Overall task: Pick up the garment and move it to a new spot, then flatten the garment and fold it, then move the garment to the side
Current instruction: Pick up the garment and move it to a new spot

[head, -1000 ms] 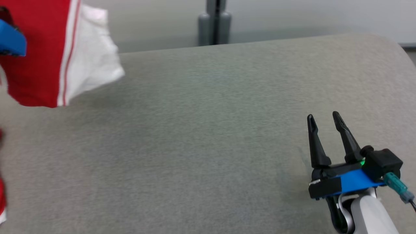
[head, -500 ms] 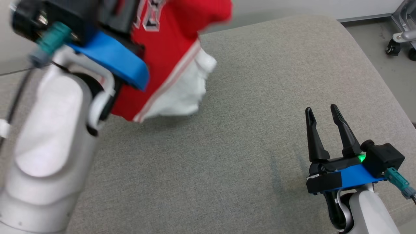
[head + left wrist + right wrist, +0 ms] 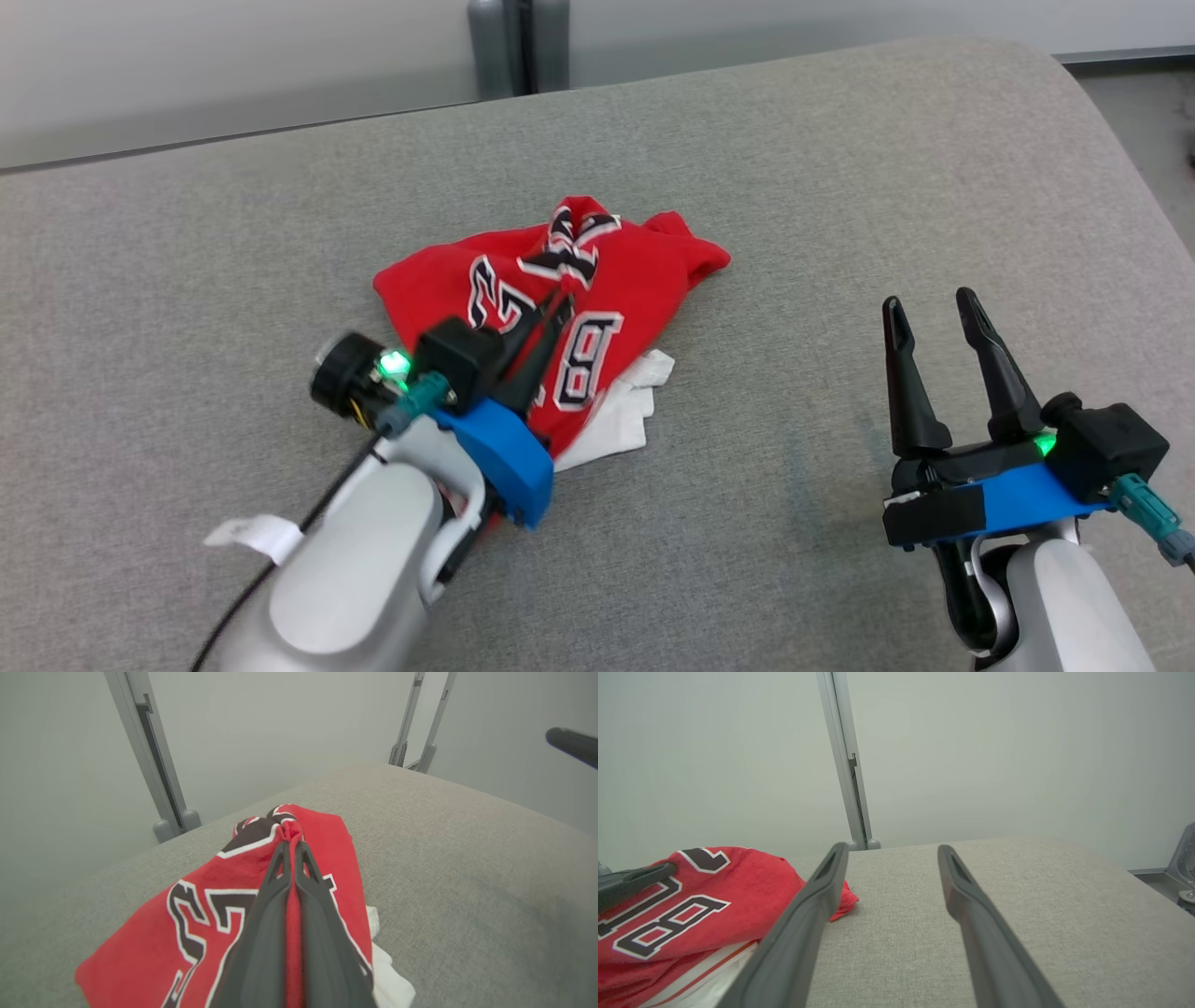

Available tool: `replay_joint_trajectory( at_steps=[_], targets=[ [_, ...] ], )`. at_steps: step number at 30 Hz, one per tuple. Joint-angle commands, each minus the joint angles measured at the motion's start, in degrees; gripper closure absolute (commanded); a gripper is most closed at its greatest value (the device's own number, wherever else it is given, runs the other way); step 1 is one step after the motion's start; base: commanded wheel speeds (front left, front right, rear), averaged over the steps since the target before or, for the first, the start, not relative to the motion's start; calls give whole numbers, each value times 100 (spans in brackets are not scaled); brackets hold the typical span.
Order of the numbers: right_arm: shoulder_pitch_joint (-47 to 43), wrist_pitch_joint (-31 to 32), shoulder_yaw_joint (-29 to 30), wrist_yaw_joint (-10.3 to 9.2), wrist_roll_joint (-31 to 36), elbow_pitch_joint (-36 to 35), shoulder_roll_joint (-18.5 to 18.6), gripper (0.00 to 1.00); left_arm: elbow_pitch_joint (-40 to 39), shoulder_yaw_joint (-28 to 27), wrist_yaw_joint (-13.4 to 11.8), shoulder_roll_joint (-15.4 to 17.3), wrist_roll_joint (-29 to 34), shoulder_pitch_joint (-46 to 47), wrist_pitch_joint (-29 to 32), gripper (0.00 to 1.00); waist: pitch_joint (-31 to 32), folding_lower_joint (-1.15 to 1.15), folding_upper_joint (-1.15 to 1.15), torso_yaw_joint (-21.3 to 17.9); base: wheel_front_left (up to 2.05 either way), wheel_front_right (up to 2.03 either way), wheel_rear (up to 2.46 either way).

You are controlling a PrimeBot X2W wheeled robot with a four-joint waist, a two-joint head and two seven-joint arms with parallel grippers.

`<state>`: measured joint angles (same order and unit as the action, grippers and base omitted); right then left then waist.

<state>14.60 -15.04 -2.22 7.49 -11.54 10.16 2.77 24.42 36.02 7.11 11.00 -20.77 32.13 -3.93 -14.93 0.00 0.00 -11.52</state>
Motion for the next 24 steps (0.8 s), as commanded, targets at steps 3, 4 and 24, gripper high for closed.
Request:
replay_joint_trajectory(
  at_steps=[3,4,24],
  targets=[
    [-4,-22,5,1,40,35,20,0,251,142,47,-126,-74,-144,-238,100,27,0,0,85,0,0,0],
    [-18,-22,6,1,45,49,21,0,307,161,42,-164,-78,-154,-353,100,52,0,0,110,0,0,0],
    [-351,-21,15,1,130,211,20,0,-550,-1152,-706,207,186,-996,-1127,0,816,0,0,935,0,0,0]
  ],
)
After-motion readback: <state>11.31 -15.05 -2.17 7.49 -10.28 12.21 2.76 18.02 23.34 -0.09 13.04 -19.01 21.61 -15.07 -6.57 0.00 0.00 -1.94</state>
